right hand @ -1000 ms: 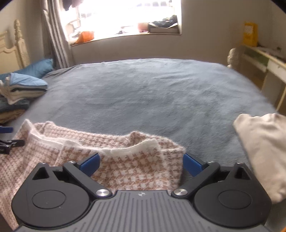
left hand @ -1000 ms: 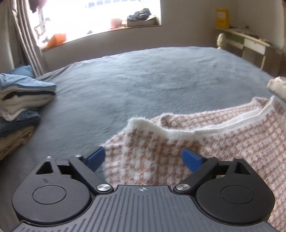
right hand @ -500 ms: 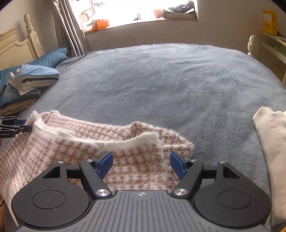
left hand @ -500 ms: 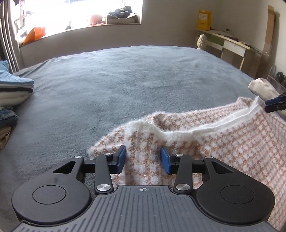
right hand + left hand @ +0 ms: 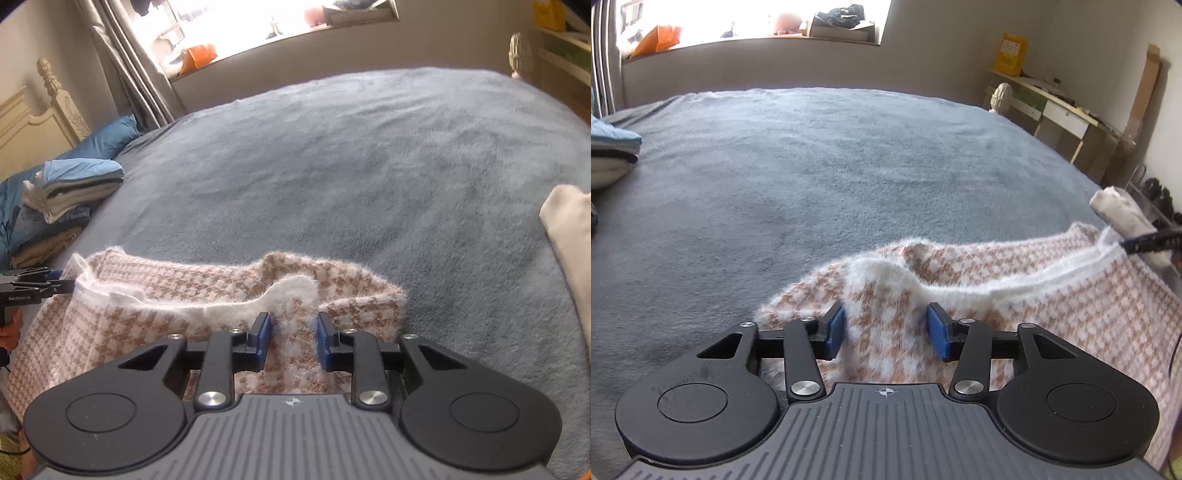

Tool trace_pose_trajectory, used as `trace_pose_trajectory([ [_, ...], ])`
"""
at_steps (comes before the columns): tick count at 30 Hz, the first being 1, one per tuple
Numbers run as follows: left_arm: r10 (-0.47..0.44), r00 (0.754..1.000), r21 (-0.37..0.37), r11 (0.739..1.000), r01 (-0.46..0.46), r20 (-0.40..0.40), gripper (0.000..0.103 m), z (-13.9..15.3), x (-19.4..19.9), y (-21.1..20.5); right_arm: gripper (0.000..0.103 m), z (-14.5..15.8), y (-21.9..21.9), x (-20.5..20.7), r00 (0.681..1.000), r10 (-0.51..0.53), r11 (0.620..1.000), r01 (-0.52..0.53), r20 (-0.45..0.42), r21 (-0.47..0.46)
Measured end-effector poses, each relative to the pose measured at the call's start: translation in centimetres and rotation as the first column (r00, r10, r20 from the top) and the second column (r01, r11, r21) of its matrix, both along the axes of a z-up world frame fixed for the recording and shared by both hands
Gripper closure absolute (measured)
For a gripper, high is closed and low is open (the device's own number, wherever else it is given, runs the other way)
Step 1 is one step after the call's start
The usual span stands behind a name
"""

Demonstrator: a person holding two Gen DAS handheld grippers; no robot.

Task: Fold clothes
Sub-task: 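Close both grippers on the cardigan's white-trimmed edge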

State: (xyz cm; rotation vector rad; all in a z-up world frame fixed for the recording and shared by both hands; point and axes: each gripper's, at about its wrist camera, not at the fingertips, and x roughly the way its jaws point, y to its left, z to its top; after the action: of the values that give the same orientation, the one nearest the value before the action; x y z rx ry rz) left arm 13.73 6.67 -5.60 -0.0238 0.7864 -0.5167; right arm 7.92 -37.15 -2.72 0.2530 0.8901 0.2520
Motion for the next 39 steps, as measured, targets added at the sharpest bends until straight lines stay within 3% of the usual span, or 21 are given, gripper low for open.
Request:
trace_pose_trajectory([
  [2,0.006,1.000,-0.008,1.000,-0.006,-0.003,0.055,-0.2,0.1,-0.3,0.073,-0.3,-0.1,0.4,1.000,-0.007,1.000,0.008,-0.016,0.011],
  [4,0.003,1.000,0.003,1.000,-0.004,0.016,0.070,-0.1,-0.3,-0.8,0.074,-0.5,0.2,0.4,1.000,-0.012,1.000,0.012,-0.012,0.013],
  [6,-0.008,0.998,0.032,0.999,0.006,0.060,0.084,0.2,-1.0,-1.3,0.089,-0.5,0.5,0.0,1.000,-0.010,1.000,0.010,0.004,0.007],
  [7,-0.011,0.996,0.047,0.999,0.007,0.085,0.091,0.4,-1.5,-1.5,0.092,-0.3,0.7,-0.4,1.000,-0.007,1.000,0.007,0.024,-0.005],
  [9,-0.006,0.993,0.052,0.999,0.000,0.116,0.094,0.9,-2.1,-1.5,0.093,0.4,1.1,-1.3,0.997,-0.017,0.999,0.020,0.071,-0.028],
  [15,0.025,0.981,0.056,0.998,-0.036,0.191,0.095,2.5,-2.3,-0.9,0.094,2.8,1.1,-3.4,0.976,-0.087,0.992,0.103,0.197,-0.071],
  [22,0.029,0.968,0.047,0.998,-0.042,0.250,0.095,4.2,-0.4,-1.0,0.095,4.9,0.8,-2.5,0.955,-0.103,0.988,0.131,0.278,-0.087],
  [25,0.030,0.981,0.062,0.997,-0.043,0.190,0.095,2.9,0.7,-1.3,0.094,4.2,0.3,-1.7,0.959,-0.116,0.986,0.143,0.258,-0.089],
  [28,0.044,0.992,0.078,0.996,-0.053,0.116,0.095,0.7,1.5,-1.5,0.094,1.5,-0.1,-0.7,0.975,-0.132,0.983,0.152,0.181,-0.103],
  [31,0.058,0.990,0.058,0.996,-0.066,0.130,0.095,1.1,1.6,-1.2,0.094,-0.2,-0.9,-0.1,0.976,-0.169,0.983,0.177,0.140,-0.053],
  [34,0.061,0.984,0.050,0.996,-0.070,0.168,0.095,1.9,1.6,-0.9,0.094,0.8,-0.9,0.0,0.966,-0.180,0.982,0.189,0.185,-0.031],
  [39,0.065,0.990,0.087,0.993,-0.076,0.127,0.095,0.2,2.5,-1.6,0.094,-0.4,-0.9,0.9,0.971,-0.170,0.982,0.181,0.169,-0.050],
])
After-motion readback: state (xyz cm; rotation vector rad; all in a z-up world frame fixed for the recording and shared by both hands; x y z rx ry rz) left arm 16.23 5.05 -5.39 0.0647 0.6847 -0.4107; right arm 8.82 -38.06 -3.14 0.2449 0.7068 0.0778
